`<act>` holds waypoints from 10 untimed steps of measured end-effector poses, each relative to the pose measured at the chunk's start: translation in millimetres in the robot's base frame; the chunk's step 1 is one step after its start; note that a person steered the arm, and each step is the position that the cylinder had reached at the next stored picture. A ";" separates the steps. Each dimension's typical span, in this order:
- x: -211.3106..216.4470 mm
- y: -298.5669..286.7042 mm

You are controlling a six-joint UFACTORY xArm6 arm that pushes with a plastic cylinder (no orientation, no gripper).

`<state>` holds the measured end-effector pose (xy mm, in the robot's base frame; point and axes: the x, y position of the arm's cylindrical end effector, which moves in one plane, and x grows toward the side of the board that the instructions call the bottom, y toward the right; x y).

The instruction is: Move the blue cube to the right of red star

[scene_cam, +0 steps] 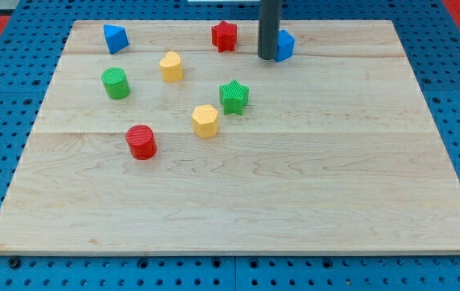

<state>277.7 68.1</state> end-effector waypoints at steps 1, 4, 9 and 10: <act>-4.2 -3.6; -18.4 27.3; 2.4 21.5; -11.1 -54.0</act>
<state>266.6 14.1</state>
